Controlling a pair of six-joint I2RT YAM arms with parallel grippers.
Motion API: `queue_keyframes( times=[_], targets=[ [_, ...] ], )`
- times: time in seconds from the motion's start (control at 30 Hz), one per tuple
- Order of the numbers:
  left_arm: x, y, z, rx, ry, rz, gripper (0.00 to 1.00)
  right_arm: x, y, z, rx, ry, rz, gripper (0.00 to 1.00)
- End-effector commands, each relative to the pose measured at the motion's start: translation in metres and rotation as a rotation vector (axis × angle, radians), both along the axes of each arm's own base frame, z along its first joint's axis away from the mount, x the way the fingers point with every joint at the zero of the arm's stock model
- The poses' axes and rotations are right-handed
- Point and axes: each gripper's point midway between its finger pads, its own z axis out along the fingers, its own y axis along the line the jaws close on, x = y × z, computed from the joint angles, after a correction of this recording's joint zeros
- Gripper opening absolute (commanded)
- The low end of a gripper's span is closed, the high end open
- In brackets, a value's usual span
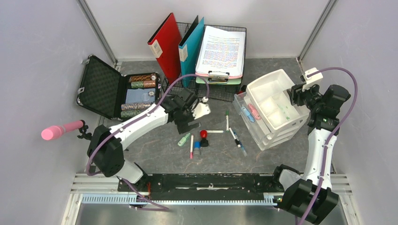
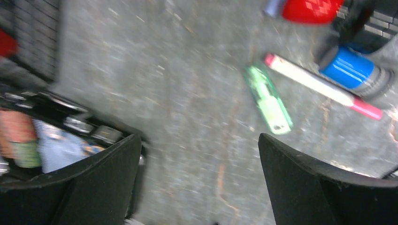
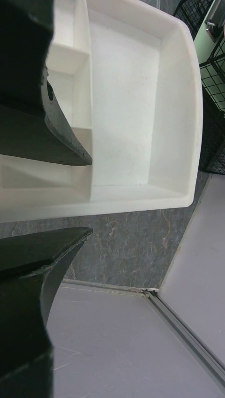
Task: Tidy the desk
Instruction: Place the stationery in the drawer, then pick up the stationery from the center of the board.
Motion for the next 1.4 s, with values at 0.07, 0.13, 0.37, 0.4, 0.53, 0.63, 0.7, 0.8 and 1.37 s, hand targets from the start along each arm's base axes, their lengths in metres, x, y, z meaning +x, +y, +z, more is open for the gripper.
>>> queue_keyframes(
  times=[0.07,0.13,0.37,0.4,0.53,0.63,0.7,0.8,1.37],
  targets=[
    [-0.034,-0.006,-0.047,-0.120,0.216,0.153,0.99,-0.020,0.016,-0.078,0.099,0.259,0.052,0.58],
    [-0.034,-0.003,-0.059,-0.106,0.254,0.171,0.98,-0.020,0.017,-0.080,0.102,0.263,0.053,0.58],
    [-0.039,0.004,-0.103,-0.058,0.367,0.217,0.94,-0.021,0.015,-0.080,0.093,0.261,0.047,0.58],
    [-0.038,0.006,-0.109,-0.047,0.368,0.224,0.93,-0.021,0.015,-0.080,0.093,0.263,0.047,0.58],
    [-0.039,0.012,-0.125,-0.007,0.370,0.230,0.86,-0.021,0.015,-0.082,0.093,0.268,0.048,0.58],
    [-0.043,0.015,-0.132,0.001,0.382,0.230,0.76,-0.021,0.015,-0.083,0.091,0.270,0.048,0.58],
    [-0.044,0.017,-0.134,0.014,0.382,0.225,0.62,-0.021,0.015,-0.083,0.091,0.270,0.048,0.58],
    [-0.038,0.025,-0.133,0.047,0.345,0.214,0.44,-0.021,0.015,-0.083,0.092,0.272,0.050,0.58],
    [0.019,-0.084,0.079,-0.023,-0.291,-0.225,0.13,-0.022,0.019,-0.084,0.108,0.274,0.066,0.58]
  ],
)
